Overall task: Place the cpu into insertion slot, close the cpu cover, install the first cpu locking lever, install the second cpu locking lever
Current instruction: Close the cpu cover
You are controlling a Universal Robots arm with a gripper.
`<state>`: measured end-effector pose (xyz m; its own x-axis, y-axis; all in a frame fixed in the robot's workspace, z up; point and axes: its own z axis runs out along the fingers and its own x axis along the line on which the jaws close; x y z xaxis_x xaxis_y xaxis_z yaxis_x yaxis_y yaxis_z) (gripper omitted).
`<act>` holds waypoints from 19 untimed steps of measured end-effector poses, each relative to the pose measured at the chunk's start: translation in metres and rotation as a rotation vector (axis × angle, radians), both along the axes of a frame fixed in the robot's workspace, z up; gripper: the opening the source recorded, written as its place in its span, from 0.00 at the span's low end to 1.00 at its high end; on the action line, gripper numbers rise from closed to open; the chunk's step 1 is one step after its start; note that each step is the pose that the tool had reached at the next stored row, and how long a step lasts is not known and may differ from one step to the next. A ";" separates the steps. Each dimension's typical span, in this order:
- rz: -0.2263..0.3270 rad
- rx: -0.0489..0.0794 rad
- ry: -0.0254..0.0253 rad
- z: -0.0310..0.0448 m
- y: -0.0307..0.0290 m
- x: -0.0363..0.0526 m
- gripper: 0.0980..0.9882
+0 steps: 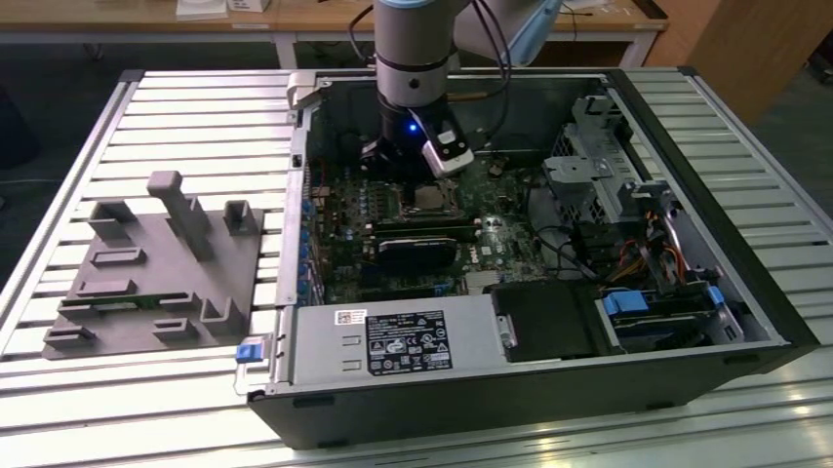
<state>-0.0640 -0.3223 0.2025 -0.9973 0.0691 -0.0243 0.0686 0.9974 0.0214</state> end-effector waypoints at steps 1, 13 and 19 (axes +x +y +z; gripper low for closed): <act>0.000 0.000 0.0000 0.0007 0.0000 0.0000 0.01; 0.003 0.004 0.0001 0.0005 0.0000 0.0039 0.01; 0.003 0.013 0.0001 -0.0012 -0.0001 0.0024 0.01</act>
